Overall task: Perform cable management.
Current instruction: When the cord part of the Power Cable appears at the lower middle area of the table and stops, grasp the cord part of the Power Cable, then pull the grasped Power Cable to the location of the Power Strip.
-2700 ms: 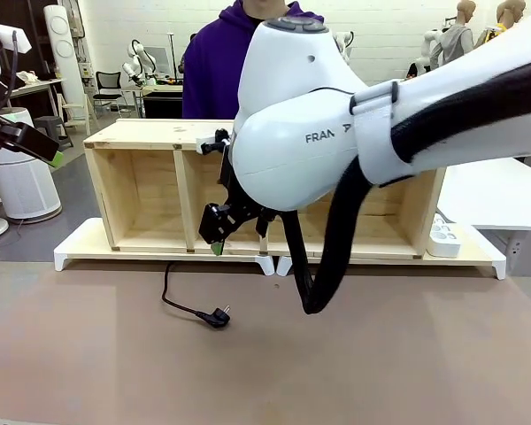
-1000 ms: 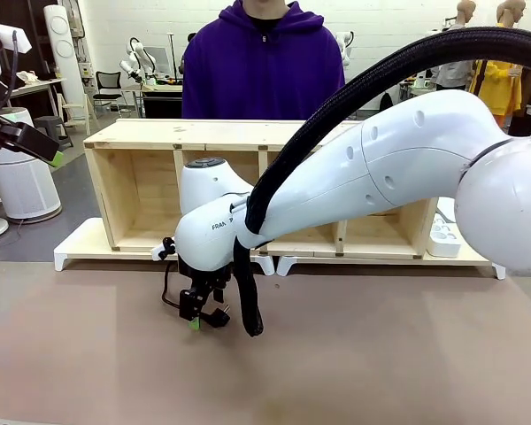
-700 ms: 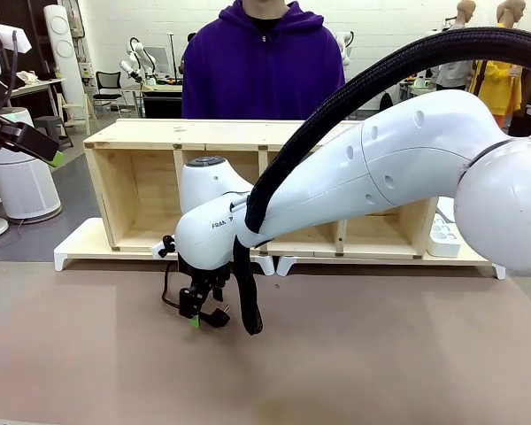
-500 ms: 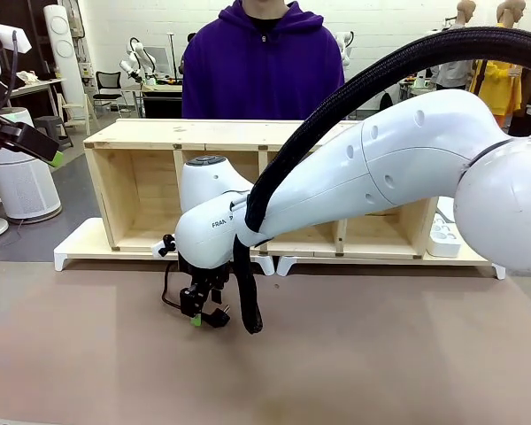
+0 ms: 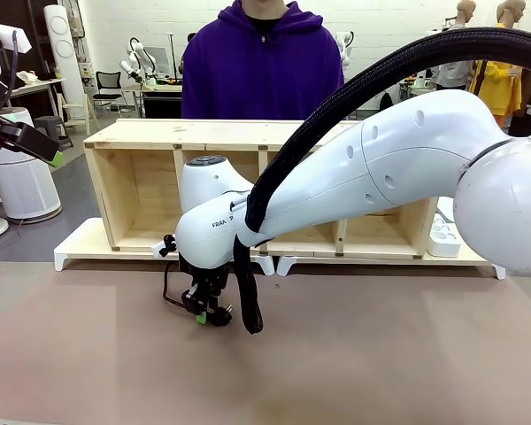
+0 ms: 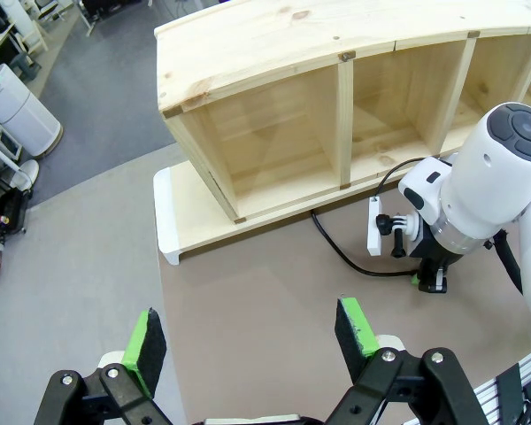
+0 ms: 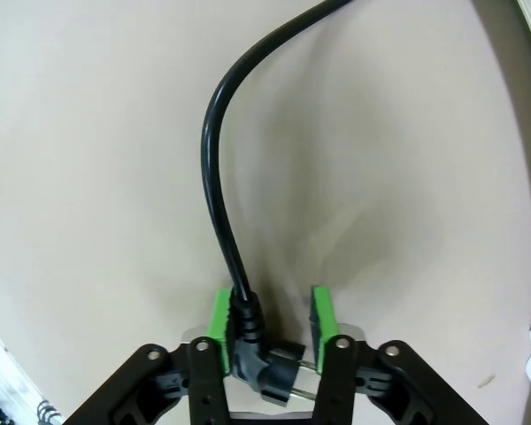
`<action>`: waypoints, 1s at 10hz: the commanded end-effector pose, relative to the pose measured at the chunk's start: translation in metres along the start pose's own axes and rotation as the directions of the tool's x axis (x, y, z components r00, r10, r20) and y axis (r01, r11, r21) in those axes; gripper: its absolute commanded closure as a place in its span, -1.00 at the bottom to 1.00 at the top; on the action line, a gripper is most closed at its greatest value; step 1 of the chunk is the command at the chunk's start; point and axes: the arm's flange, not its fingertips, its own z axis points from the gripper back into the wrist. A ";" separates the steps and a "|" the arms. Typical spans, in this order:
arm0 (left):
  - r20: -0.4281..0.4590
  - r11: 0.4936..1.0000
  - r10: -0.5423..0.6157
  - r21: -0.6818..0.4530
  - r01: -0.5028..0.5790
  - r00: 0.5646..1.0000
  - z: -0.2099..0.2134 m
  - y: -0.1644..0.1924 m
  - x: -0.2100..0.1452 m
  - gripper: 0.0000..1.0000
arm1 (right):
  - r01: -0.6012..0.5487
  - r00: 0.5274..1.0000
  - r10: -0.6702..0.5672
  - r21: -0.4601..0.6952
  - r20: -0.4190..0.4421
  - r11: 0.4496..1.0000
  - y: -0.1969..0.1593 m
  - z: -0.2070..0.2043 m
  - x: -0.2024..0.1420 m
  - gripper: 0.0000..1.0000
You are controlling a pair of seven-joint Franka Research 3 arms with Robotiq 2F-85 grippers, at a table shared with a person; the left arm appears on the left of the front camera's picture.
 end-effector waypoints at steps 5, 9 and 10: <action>0.011 1.000 -0.004 0.003 0.004 1.000 -0.001 0.000 0.002 -1.00 | 0.021 1.000 -0.021 -0.037 -0.008 0.999 -0.001 0.003 -0.002 1.00; 0.011 1.000 -0.004 0.003 0.004 1.000 -0.001 0.000 0.002 -1.00 | 0.004 1.000 -0.004 -0.003 0.001 1.000 -0.002 0.001 0.000 1.00; 0.011 1.000 -0.004 0.003 0.004 1.000 -0.001 0.000 0.002 -1.00 | 0.004 1.000 -0.004 -0.003 0.001 1.000 -0.002 0.001 0.000 1.00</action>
